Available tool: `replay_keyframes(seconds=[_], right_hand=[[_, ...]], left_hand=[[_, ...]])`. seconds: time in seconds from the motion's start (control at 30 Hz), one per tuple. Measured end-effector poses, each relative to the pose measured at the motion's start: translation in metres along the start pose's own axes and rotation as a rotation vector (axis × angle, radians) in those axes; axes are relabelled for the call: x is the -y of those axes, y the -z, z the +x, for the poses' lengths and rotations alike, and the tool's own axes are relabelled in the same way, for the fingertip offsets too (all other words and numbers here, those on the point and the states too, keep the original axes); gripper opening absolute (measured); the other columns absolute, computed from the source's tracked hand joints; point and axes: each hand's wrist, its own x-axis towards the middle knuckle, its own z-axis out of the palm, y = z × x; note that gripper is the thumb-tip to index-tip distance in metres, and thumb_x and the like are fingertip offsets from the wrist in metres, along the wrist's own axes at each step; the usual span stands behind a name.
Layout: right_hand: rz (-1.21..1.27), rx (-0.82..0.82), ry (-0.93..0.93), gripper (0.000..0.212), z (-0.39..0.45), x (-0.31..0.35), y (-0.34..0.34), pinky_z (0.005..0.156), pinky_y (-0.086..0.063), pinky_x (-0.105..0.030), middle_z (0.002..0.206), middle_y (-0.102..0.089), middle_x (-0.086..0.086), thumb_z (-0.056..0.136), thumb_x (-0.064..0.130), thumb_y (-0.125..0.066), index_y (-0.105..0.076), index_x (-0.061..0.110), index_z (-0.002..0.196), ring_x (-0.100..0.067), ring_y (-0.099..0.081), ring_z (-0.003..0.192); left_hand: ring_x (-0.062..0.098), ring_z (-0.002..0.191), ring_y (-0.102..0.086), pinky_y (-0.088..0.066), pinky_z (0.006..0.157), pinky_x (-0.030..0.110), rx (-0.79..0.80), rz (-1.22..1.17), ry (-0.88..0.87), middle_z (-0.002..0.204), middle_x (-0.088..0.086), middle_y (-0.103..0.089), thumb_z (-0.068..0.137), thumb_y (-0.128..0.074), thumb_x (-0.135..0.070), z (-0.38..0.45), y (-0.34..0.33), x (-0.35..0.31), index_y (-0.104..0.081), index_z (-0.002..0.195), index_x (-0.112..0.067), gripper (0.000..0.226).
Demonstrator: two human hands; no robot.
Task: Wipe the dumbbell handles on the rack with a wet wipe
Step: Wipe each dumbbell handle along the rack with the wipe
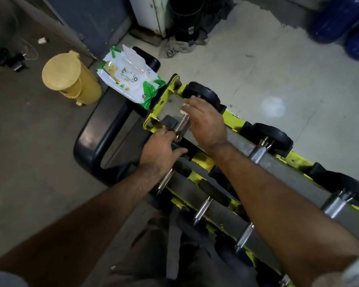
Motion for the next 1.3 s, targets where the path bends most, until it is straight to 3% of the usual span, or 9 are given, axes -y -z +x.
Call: replay_keyframes(seconds=[0.23, 0.37, 0.47, 0.6, 0.77, 0.93, 1.07, 1.2, 1.3], right_hand=[[-0.078, 0.187, 0.238, 0.033, -0.013, -0.04, -0.016, 0.109, -0.045, -0.047, 0.13, -0.064, -0.018, 0.089, -0.004, -0.061, -0.067, 0.0, 0.121, -0.034, -0.054, 0.131], [-0.131, 0.148, 0.263, 0.025, -0.014, -0.039, -0.02, 0.112, -0.04, -0.044, 0.134, -0.061, -0.019, 0.103, 0.017, -0.056, -0.065, 0.0, 0.118, -0.032, -0.05, 0.134], [-0.177, 0.136, 0.264, 0.024, -0.013, -0.038, -0.026, 0.109, -0.042, -0.047, 0.133, -0.063, -0.016, 0.097, 0.012, -0.058, -0.065, 0.003, 0.119, -0.033, -0.053, 0.132], [-0.196, 0.186, 0.299, 0.04, -0.009, -0.041, -0.023, 0.108, -0.042, -0.05, 0.132, -0.063, -0.015, 0.09, 0.01, -0.05, -0.063, 0.005, 0.128, -0.035, -0.054, 0.129], [-0.21, 0.18, 0.41, 0.039, -0.005, -0.058, -0.021, 0.108, -0.043, -0.046, 0.139, -0.059, -0.014, 0.095, 0.005, -0.052, -0.061, 0.004, 0.132, -0.032, -0.052, 0.134], [-0.202, 0.168, 0.198, 0.056, -0.026, -0.043, -0.029, 0.115, -0.037, -0.052, 0.154, -0.042, -0.019, 0.091, 0.0, -0.042, -0.044, 0.0, 0.148, -0.034, -0.036, 0.146], [-0.161, 0.278, 0.346, 0.052, -0.037, -0.038, -0.034, 0.118, -0.034, -0.053, 0.155, -0.04, -0.022, 0.098, 0.008, -0.044, -0.041, -0.002, 0.149, -0.037, -0.036, 0.145], [-0.176, 0.241, 0.168, 0.059, -0.023, -0.049, -0.021, 0.123, -0.022, -0.047, 0.162, -0.028, -0.018, 0.097, 0.008, -0.041, -0.03, 0.003, 0.155, -0.029, -0.022, 0.152], [-0.088, 0.299, 0.178, 0.054, -0.034, -0.031, -0.03, 0.123, -0.021, -0.051, 0.161, -0.027, -0.02, 0.107, 0.027, -0.031, -0.03, 0.0, 0.154, -0.033, -0.019, 0.152]], left_hand=[[0.009, 0.088, -0.052, -0.036, 0.069, 0.023, 0.016, -0.064, -0.038, 0.095, -0.009, -0.056, 0.071, -0.08, -0.054, 0.011, 0.01, 0.021, -0.066, 0.094, -0.022, 0.041], [0.008, 0.085, -0.053, -0.035, 0.064, 0.017, -0.001, -0.104, -0.046, 0.09, -0.01, -0.056, 0.067, -0.084, -0.051, 0.015, 0.01, 0.027, -0.067, 0.089, -0.023, 0.039], [0.008, 0.085, -0.054, -0.038, 0.065, 0.022, -0.014, -0.122, -0.056, 0.09, -0.01, -0.057, 0.066, -0.084, -0.051, 0.016, 0.009, 0.028, -0.066, 0.086, -0.025, 0.037], [0.007, 0.085, -0.054, -0.038, 0.065, 0.019, -0.024, -0.122, -0.069, 0.09, -0.01, -0.057, 0.067, -0.083, -0.05, 0.014, 0.009, 0.027, -0.066, 0.087, -0.024, 0.038], [0.007, 0.084, -0.055, -0.041, 0.066, 0.02, -0.052, -0.157, -0.091, 0.089, -0.01, -0.058, 0.067, -0.083, -0.05, 0.012, 0.009, 0.03, -0.067, 0.087, -0.024, 0.037], [0.01, 0.087, -0.056, -0.047, 0.071, 0.029, -0.069, -0.192, -0.083, 0.09, -0.008, -0.06, 0.066, -0.084, -0.049, 0.011, 0.005, 0.032, -0.067, 0.088, -0.023, 0.038], [0.009, 0.086, -0.056, -0.047, 0.072, 0.027, -0.081, -0.209, -0.079, 0.091, -0.007, -0.062, 0.065, -0.084, -0.05, 0.014, 0.008, 0.035, -0.068, 0.089, -0.022, 0.04], [0.007, 0.087, -0.055, -0.046, 0.071, 0.027, -0.075, -0.218, -0.072, 0.091, -0.008, -0.062, 0.065, -0.084, -0.05, 0.014, 0.007, 0.036, -0.068, 0.089, -0.021, 0.041], [0.008, 0.086, -0.055, -0.044, 0.071, 0.024, -0.083, -0.227, -0.071, 0.091, -0.007, -0.062, 0.065, -0.085, -0.048, 0.014, 0.009, 0.035, -0.068, 0.09, -0.021, 0.04]])
